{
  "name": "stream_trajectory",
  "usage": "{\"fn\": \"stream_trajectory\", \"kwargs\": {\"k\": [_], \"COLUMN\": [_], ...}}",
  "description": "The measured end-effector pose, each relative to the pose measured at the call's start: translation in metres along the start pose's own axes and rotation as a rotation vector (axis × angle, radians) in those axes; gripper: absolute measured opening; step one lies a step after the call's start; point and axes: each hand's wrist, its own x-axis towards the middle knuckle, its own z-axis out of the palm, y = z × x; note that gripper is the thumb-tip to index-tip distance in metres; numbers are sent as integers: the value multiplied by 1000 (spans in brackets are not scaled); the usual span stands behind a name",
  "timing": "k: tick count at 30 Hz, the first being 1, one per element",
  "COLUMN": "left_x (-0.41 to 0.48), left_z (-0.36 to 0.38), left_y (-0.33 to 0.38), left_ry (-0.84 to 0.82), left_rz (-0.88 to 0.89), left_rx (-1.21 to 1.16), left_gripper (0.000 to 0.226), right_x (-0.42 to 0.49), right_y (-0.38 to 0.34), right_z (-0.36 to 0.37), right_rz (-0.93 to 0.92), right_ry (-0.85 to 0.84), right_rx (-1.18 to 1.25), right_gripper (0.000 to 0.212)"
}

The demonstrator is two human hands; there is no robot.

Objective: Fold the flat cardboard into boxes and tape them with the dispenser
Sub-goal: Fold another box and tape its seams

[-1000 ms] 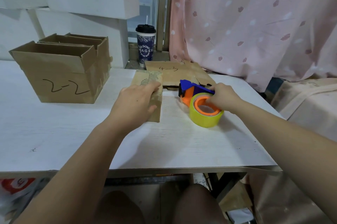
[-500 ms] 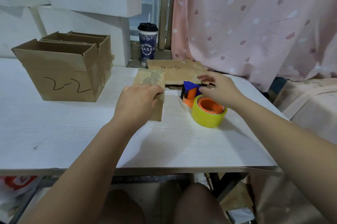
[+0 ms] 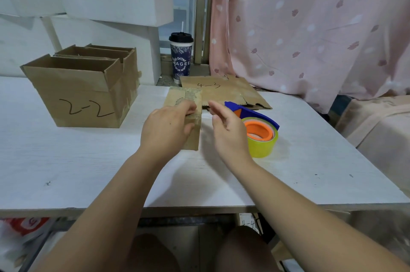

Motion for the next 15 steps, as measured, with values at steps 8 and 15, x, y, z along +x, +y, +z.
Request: {"fn": "stream_trajectory", "kwargs": {"k": [8,15], "left_x": [1,-2], "left_z": [1,1], "left_y": [0,2], "left_ry": [28,23], "left_rz": [0,12], "left_rx": [4,4], "left_gripper": [24,25], "right_x": [-24,-15], "right_y": [7,8], "right_z": [30,17], "right_rz": [173,157], "right_ry": [-96,-152], "right_rx": [76,32], "right_gripper": [69,66]}}
